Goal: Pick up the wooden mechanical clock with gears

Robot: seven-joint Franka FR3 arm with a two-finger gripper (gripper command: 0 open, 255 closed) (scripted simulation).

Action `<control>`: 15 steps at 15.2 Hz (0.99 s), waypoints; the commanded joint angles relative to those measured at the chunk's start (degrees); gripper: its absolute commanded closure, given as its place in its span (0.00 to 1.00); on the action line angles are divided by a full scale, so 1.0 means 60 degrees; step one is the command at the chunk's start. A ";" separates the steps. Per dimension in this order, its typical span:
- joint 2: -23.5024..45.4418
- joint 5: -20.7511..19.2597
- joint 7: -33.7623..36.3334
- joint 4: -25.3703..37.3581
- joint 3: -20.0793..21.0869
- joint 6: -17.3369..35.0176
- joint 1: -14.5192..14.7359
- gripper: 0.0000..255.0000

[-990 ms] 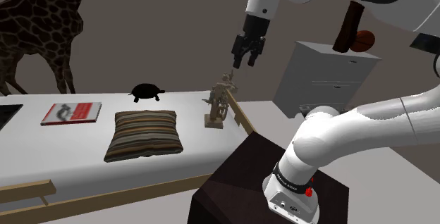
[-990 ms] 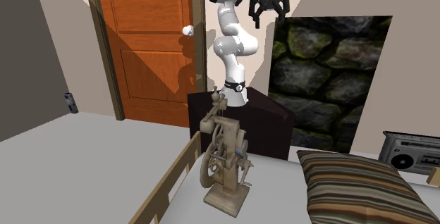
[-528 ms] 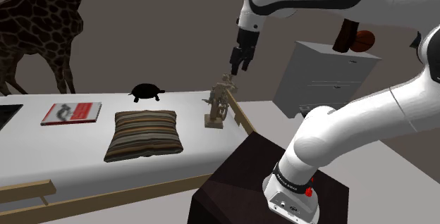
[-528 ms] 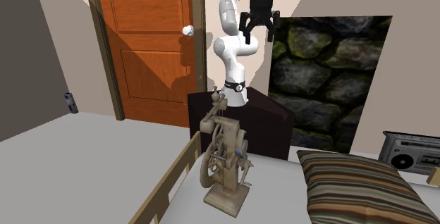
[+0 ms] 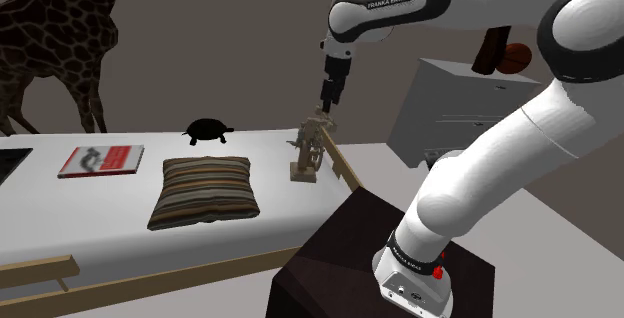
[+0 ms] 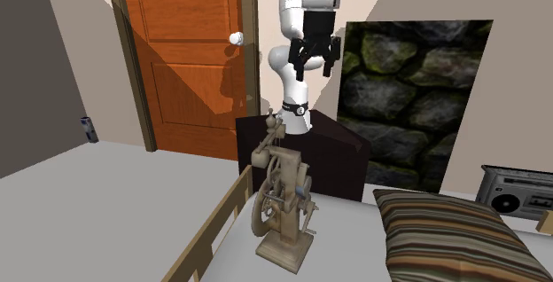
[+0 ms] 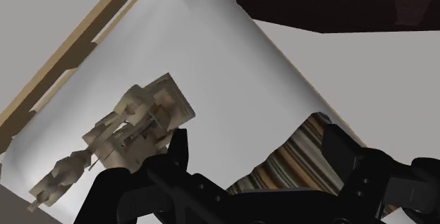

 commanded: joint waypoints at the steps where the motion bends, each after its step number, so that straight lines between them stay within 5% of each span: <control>1: 0.0759 -0.0074 -0.0637 0.0303 -0.0235 0.0420 0.0034 0.00; 15: 0.6078 0.0390 -0.4535 0.3684 -0.0722 0.2187 -0.0296 0.00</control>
